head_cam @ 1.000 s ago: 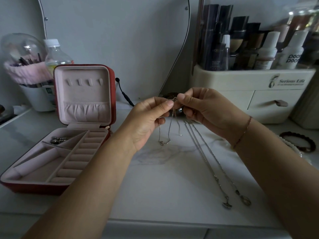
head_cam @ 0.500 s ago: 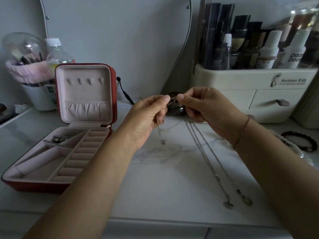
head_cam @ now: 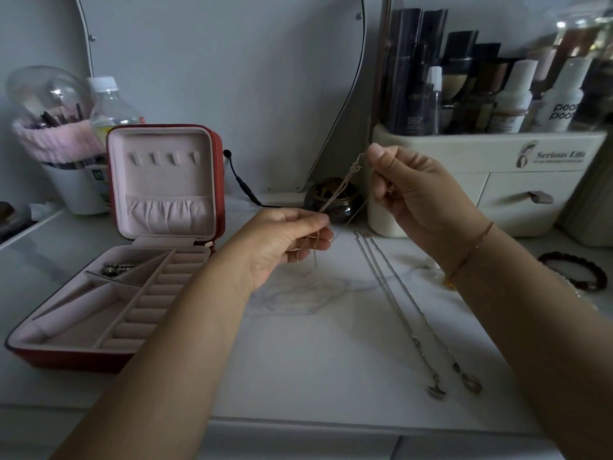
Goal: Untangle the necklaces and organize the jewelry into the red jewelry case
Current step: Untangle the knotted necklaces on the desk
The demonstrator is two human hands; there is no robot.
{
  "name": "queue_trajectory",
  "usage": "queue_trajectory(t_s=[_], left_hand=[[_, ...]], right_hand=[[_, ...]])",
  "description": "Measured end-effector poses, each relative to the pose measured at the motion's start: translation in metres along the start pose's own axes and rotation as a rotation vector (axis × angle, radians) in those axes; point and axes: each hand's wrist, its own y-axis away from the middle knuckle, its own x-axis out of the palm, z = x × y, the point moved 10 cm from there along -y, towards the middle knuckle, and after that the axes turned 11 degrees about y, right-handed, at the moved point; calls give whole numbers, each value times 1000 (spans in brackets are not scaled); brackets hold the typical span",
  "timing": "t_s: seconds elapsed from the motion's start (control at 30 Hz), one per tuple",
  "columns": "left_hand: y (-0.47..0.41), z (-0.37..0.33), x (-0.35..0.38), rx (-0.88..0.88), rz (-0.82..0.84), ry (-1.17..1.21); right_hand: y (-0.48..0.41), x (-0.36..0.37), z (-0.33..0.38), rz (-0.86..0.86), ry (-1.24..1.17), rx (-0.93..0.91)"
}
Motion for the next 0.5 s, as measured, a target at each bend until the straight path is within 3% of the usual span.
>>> queue_trajectory(t_s=[0.2,0.4,0.5], left_hand=[[-2,2,-8,-11,-70,66],[-6,-1,-34,28,-271,202],[-7,1,-37,16,-295,384]], right_hand=[[1,6,-2,48,-129,66],[4,9,-11,87,-15,142],[5,14,-18,139,18,180]])
